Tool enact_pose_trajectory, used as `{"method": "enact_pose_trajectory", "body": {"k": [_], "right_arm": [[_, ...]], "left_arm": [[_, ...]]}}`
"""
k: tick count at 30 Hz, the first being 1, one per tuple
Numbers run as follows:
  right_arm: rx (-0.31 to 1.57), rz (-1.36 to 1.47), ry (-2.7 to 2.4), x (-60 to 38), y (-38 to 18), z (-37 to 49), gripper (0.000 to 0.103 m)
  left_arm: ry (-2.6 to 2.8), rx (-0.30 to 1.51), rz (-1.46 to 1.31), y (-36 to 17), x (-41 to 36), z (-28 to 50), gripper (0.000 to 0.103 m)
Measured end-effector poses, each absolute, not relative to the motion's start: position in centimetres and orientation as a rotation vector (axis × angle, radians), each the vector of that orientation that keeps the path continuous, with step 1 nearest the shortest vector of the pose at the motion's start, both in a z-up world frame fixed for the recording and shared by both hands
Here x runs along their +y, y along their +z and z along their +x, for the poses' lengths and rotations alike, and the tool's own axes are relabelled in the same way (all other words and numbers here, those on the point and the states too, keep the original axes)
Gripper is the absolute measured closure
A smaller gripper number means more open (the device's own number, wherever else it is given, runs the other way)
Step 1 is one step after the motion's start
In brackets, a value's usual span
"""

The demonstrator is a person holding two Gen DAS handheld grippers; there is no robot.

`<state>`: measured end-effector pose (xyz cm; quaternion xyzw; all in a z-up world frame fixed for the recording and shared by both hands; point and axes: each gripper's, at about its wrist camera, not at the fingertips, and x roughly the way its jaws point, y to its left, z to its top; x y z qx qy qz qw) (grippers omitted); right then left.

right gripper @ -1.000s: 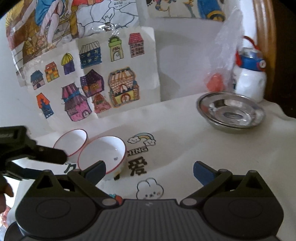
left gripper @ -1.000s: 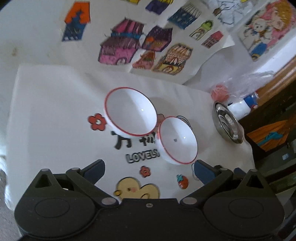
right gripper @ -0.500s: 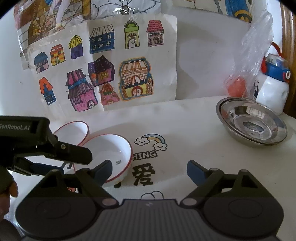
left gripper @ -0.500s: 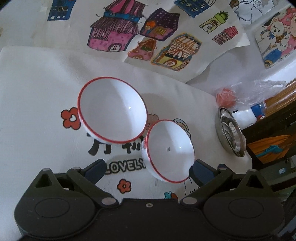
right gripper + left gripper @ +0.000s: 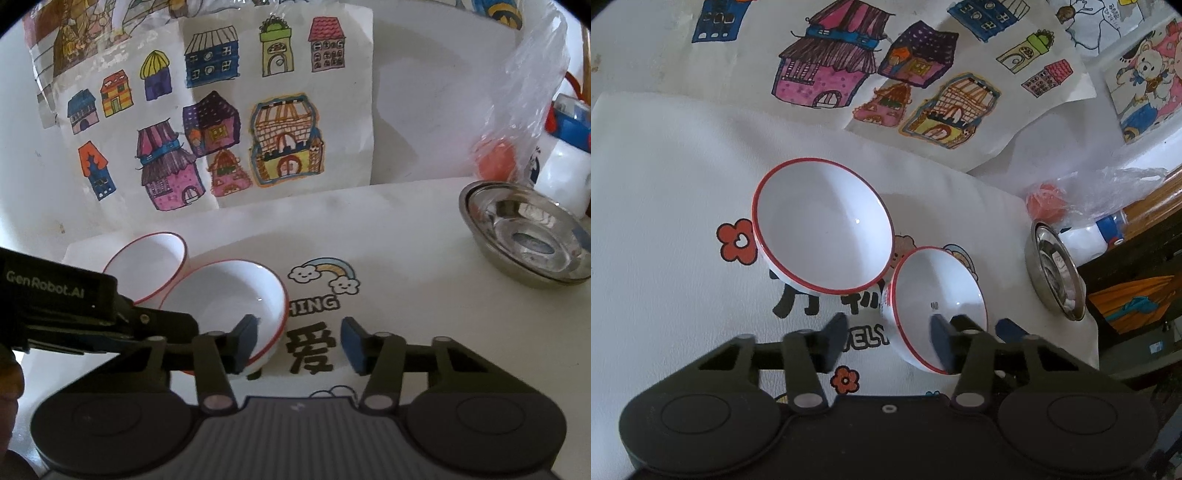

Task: Organize plates and bowls
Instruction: 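Close both grippers on the white bowl rim and lift it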

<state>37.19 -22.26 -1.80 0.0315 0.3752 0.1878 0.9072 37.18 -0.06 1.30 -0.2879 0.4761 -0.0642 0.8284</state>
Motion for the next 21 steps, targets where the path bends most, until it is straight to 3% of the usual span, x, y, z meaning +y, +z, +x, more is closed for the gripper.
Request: {"method": "enact_pose_trajectory", "body": {"k": [3, 6, 13, 21], "right_arm": [[0.801, 0.126, 0.421, -22.3, -2.0, 37.5, 0.067], [0.816, 0.177, 0.443, -22.3, -2.2, 37.5, 0.076], [0.832, 0.221, 0.42, -22.7, -2.1, 36.6, 0.083], [0.766, 0.219, 0.417, -23.5, 1.7, 33.1, 0.083]], "left_arm": [[-0.149, 1.014, -0.598, 1.3, -0.2, 37.3, 0.057], [-0.15, 1.012, -0.578, 1.3, -0.3, 37.4, 0.065], [-0.188, 0.992, -0.543, 1.4, -0.6, 37.3, 0.084], [-0.214, 0.953, -0.497, 3.0, -1.2, 35.6, 0.087]]}}
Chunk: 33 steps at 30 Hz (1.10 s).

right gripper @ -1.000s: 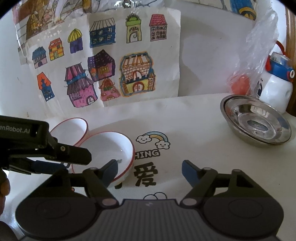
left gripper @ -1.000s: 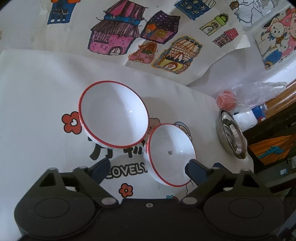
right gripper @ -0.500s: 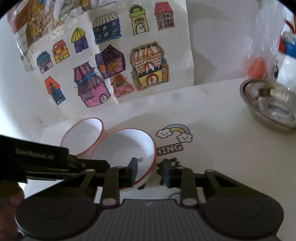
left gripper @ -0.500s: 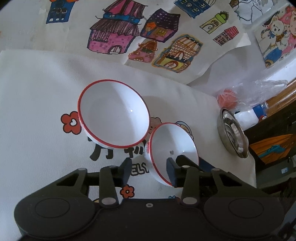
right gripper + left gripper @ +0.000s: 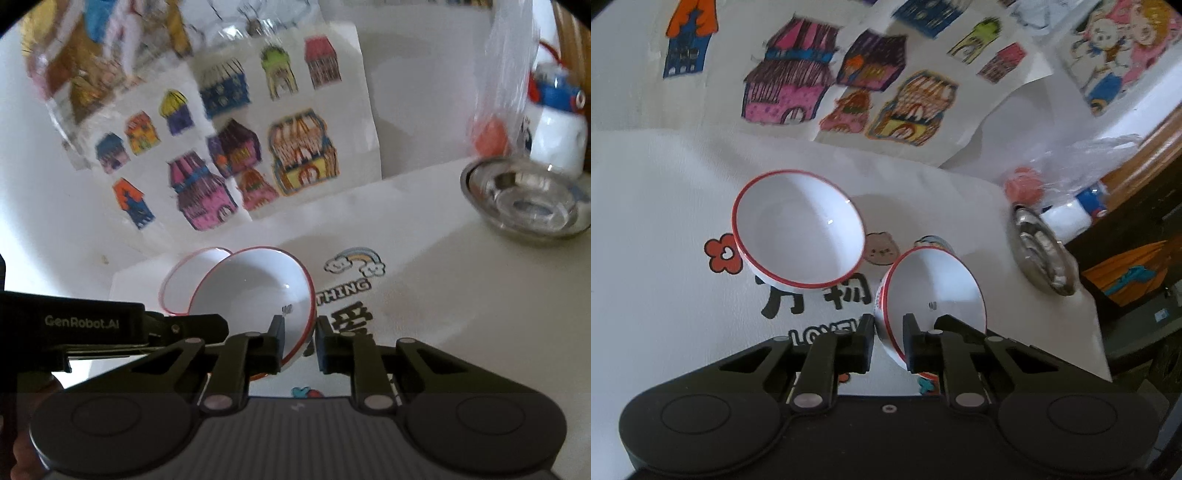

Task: Organize plates and bowls
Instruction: 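Close both grippers on the white bowl rim and lift it, then carry the white bowl with both grippers and lower it into the steel bowl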

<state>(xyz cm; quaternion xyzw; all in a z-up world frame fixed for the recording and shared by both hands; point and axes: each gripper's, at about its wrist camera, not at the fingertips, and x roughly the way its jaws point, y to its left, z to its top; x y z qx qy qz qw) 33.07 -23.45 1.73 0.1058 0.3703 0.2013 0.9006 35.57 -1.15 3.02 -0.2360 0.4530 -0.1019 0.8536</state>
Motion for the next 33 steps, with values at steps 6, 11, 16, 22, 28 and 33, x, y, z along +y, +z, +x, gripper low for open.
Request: {"method": "enact_pose_trajectory", "body": {"k": [6, 11, 16, 22, 28, 33], "right_arm": [[0.712, 0.203, 0.428, -22.8, 5.0, 29.2, 0.083], [0.694, 0.193, 0.444, -22.0, 6.7, 25.8, 0.083], [0.712, 0.176, 0.47, -21.2, 7.5, 22.4, 0.083], [0.767, 0.14, 0.498, -20.3, 6.9, 19.2, 0.083], [0.827, 0.107, 0.523, -19.3, 5.5, 17.0, 0.083], [0.876, 0.07, 0.545, -18.6, 4.5, 16.2, 0.082]], "left_arm": [[-0.25, 0.879, -0.485, 6.6, -0.7, 32.4, 0.087], [-0.268, 0.827, -0.475, 9.2, 0.2, 28.8, 0.087], [-0.276, 0.799, -0.459, 10.6, 1.0, 25.0, 0.087], [-0.28, 0.817, -0.46, 10.1, 2.2, 21.0, 0.087], [-0.282, 0.851, -0.436, 9.2, 2.9, 18.1, 0.087], [-0.274, 0.888, -0.404, 8.2, 3.4, 16.5, 0.086]]}}
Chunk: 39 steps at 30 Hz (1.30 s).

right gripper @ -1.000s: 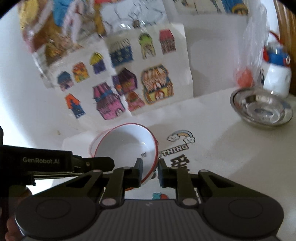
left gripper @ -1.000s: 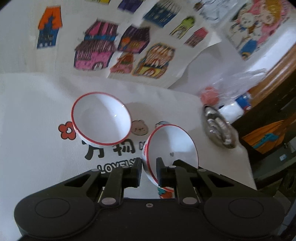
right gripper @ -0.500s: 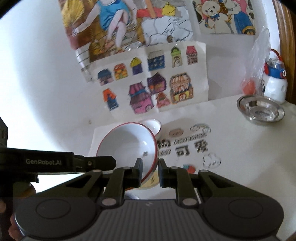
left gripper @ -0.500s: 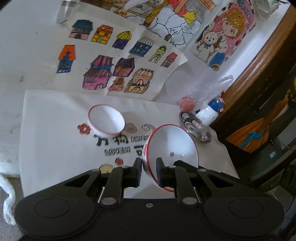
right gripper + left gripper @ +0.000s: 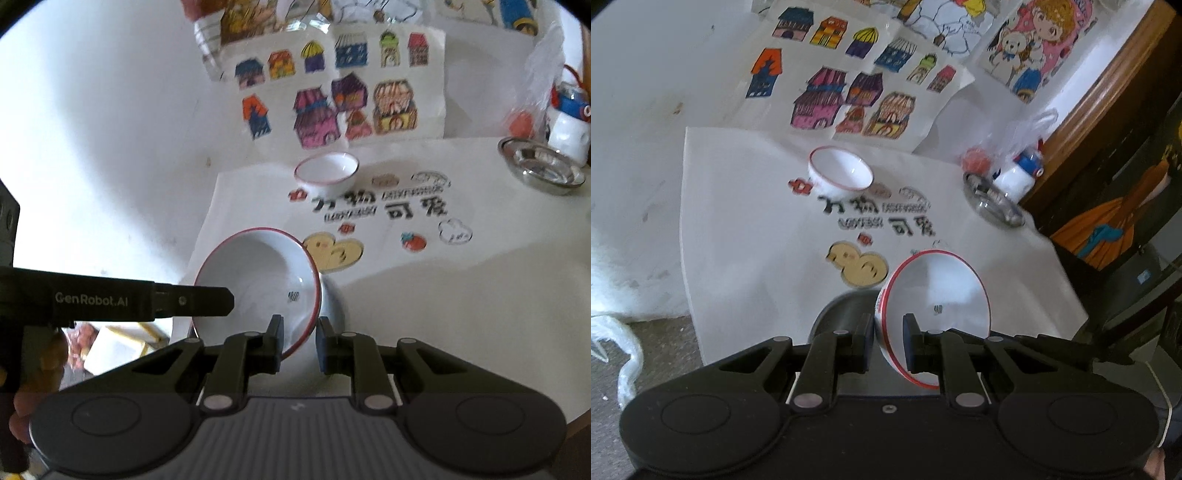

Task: Organize plates and bowls
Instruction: 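Carry the white bowl with both grippers and lower it into the steel bowl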

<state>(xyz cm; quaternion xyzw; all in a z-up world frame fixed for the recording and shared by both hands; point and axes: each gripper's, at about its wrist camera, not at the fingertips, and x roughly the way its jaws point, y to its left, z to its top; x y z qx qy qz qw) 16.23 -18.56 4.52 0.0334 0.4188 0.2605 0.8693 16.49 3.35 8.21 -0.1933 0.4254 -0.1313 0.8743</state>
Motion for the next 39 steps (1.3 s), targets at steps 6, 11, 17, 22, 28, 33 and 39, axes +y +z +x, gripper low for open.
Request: {"method": "enact_pose_trajectory", "body": {"k": [6, 11, 17, 22, 28, 33, 39], "right_arm": [[0.931, 0.03, 0.564, -17.8, 4.0, 16.2, 0.081], [0.975, -0.007, 0.575, -17.3, 3.9, 16.7, 0.08], [1.037, -0.037, 0.596, -17.0, 4.1, 17.8, 0.08], [1.113, -0.033, 0.617, -16.8, 3.9, 19.3, 0.08], [1.18, -0.025, 0.63, -16.6, 3.6, 20.5, 0.079], [1.223, -0.057, 0.652, -16.2, 3.6, 20.8, 0.079], [1.225, -0.092, 0.695, -16.0, 3.5, 20.5, 0.077]], "left_arm": [[-0.27, 0.94, -0.355, 7.3, 3.4, 15.7, 0.086], [-0.27, 1.007, -0.342, 6.6, 3.5, 15.9, 0.085], [-0.27, 1.055, -0.351, 6.1, 3.6, 16.4, 0.085], [-0.272, 1.089, -0.323, 6.1, 3.4, 17.2, 0.084], [-0.267, 1.154, -0.298, 6.0, 3.1, 18.7, 0.084], [-0.263, 1.199, -0.271, 5.7, 2.8, 19.8, 0.084], [-0.259, 1.22, -0.245, 5.7, 2.6, 20.1, 0.084]]}}
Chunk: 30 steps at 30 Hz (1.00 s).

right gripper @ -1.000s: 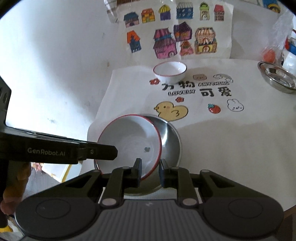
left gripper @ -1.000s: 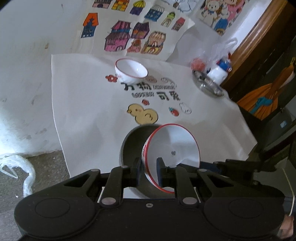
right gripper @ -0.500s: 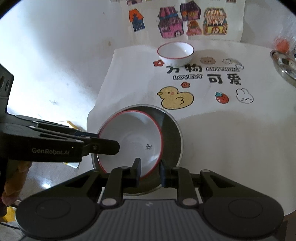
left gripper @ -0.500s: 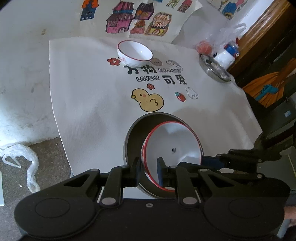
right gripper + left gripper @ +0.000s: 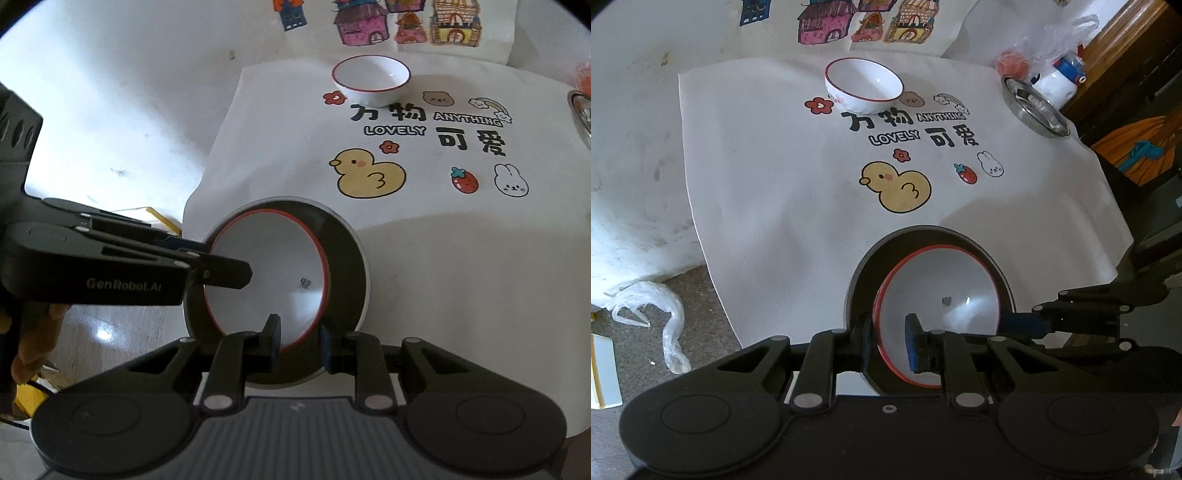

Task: Organize plates and bowls
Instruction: 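Carry the white bowl with both grippers and lower it into the steel bowl, then open both grippers and lift away from the nested bowls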

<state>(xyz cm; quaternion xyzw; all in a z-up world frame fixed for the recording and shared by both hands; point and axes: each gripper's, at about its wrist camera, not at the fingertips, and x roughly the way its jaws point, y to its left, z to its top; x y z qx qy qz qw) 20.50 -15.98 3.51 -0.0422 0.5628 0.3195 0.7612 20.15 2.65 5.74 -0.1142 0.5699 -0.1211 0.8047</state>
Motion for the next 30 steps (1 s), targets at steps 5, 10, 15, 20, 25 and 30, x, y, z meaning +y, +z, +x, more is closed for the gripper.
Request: {"method": "enact_pose_trajectory", "body": {"k": [5, 10, 15, 20, 25, 30], "right_arm": [[1.222, -0.089, 0.703, -16.4, 3.6, 20.4, 0.075], [1.196, -0.081, 0.714, -16.8, 4.1, 20.1, 0.064], [1.17, -0.079, 0.717, -17.3, 5.0, 19.7, 0.058], [1.148, -0.086, 0.708, -17.6, 5.6, 19.3, 0.049], [1.117, -0.088, 0.7, -18.3, 6.7, 19.1, 0.037], [1.079, -0.068, 0.695, -18.9, 7.7, 19.5, 0.023]], "left_arm": [[-0.249, 1.225, -0.262, 5.8, 2.8, 20.0, 0.081], [-0.261, 1.213, -0.257, 6.3, 2.7, 20.0, 0.074], [-0.274, 1.16, -0.23, 7.5, 2.5, 19.6, 0.063], [-0.265, 1.112, -0.239, 8.6, 2.8, 19.4, 0.051], [-0.263, 1.087, -0.263, 9.3, 3.6, 19.3, 0.047], [-0.241, 1.036, -0.291, 10.4, 4.7, 19.1, 0.037]]}}
